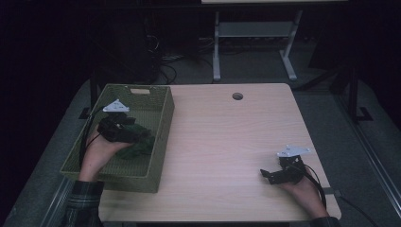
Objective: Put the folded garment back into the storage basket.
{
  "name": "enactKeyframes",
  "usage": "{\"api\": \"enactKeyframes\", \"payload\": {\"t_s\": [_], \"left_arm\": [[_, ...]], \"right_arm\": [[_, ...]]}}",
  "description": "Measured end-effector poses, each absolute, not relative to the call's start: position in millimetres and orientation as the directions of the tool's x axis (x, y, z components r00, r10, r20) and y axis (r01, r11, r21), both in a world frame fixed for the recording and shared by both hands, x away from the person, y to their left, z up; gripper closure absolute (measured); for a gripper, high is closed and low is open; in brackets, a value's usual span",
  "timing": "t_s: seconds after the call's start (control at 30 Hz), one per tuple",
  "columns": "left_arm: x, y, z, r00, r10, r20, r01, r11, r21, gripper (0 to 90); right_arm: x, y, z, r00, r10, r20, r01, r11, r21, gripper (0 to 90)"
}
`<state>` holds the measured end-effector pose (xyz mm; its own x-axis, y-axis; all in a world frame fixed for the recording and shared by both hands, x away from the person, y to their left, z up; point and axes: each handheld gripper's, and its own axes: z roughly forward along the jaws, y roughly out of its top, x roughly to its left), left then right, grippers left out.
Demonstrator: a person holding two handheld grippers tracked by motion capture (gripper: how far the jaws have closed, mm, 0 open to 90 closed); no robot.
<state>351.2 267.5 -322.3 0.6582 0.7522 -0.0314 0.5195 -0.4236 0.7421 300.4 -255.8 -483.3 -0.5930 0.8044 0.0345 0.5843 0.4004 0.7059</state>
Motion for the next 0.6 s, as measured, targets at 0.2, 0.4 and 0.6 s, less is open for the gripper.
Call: {"api": "enactKeyframes", "payload": {"t_s": [0.2,0.4,0.6], "left_arm": [[349,239,-318,0.695,0.718,-0.035,0.483,-0.431,0.762,19.3],[349,211,-320,0.731,0.681,-0.046,0.457,-0.44,0.773,17.9],[349,178,-325,0.766,0.641,-0.038,0.431,-0.469,0.77,17.3]], "right_arm": [[300,-256,-483,-0.593,0.804,0.034,0.584,0.401,0.706,1.8],[300,-256,-483,-0.593,0.805,0.034,0.584,0.401,0.706,1.8],[300,-256,-483,-0.593,0.805,0.034,0.584,0.401,0.706,1.8]]}}
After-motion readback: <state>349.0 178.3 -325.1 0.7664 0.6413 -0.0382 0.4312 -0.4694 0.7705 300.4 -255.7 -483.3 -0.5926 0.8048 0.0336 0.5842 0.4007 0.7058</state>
